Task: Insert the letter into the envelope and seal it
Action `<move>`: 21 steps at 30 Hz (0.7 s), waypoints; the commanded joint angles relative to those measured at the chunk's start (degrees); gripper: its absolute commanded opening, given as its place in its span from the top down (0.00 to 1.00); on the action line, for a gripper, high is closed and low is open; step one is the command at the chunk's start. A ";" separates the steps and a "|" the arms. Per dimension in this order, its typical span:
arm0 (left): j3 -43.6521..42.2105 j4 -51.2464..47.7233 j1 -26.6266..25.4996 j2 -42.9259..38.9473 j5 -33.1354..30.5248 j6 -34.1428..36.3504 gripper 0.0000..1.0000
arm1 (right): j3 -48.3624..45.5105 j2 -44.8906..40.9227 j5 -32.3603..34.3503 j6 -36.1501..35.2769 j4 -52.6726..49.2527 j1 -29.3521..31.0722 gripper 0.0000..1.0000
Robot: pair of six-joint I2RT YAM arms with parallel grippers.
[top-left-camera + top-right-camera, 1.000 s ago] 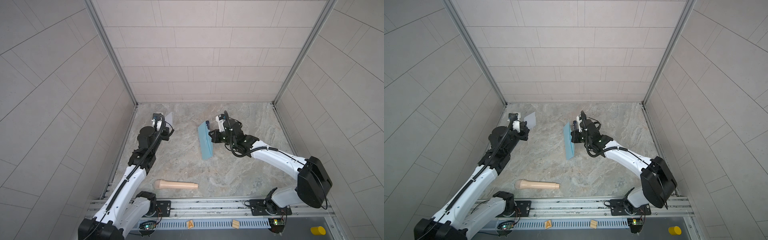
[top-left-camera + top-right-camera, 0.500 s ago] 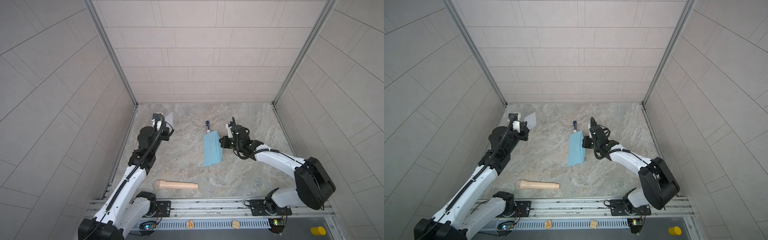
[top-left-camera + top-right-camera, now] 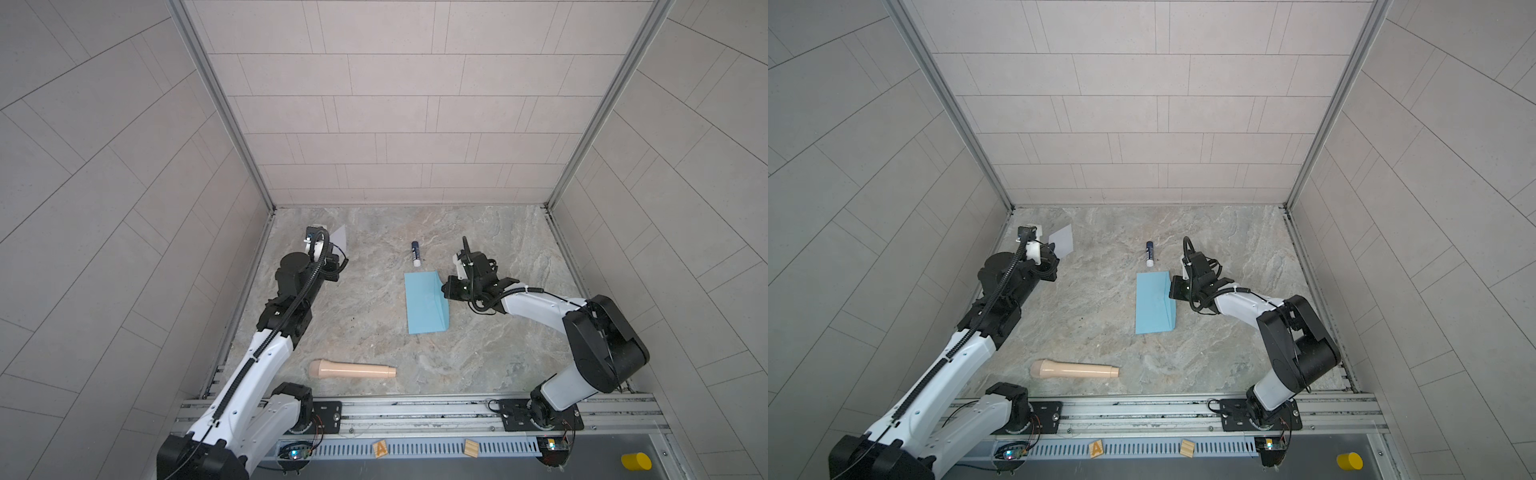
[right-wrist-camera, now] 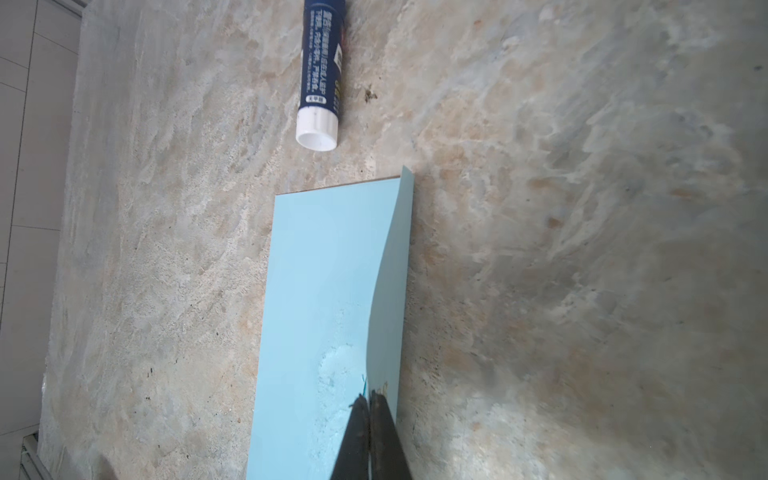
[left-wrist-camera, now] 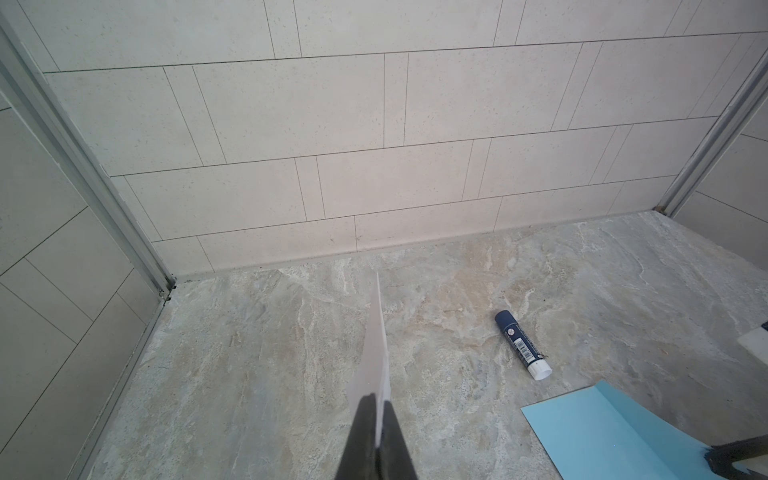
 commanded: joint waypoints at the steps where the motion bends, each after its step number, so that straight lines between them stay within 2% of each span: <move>1: 0.03 1.08 0.41 -0.02 0.44 -0.31 1.00 | 0.94 0.77 -0.32 -0.04 0.40 -0.34 1.00; 21: -0.02 1.10 0.45 -0.33 0.44 -0.27 1.00 | -0.51 2.18 1.78 3.16 7.43 -0.66 0.98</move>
